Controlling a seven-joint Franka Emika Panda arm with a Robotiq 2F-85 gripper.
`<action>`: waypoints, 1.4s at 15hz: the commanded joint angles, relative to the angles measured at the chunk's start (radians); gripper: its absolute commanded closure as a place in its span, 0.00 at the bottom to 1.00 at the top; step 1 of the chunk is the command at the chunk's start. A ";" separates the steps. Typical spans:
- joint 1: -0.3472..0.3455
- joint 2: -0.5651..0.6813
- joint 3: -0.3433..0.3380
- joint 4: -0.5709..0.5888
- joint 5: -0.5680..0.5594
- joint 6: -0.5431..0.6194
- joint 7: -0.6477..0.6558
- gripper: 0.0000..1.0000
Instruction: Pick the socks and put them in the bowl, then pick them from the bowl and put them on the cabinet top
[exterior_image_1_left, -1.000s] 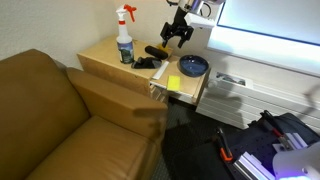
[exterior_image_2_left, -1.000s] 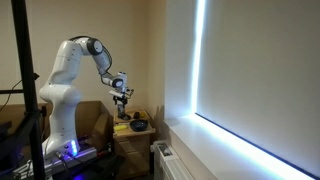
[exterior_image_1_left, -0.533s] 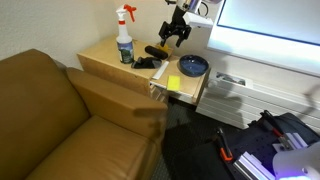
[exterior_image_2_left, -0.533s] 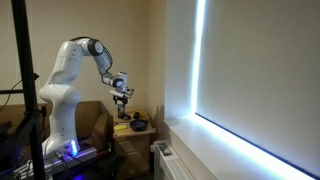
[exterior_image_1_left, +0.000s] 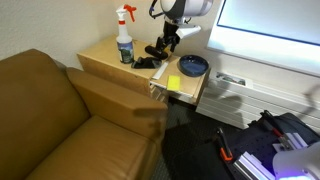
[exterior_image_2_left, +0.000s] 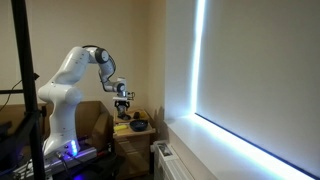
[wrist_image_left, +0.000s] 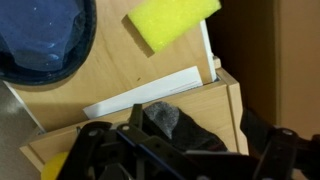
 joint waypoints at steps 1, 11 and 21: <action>0.060 0.161 -0.051 0.200 -0.131 -0.015 0.019 0.00; 0.029 0.312 -0.006 0.364 -0.116 0.040 -0.005 0.00; -0.078 0.540 0.154 0.549 -0.061 0.096 -0.150 0.00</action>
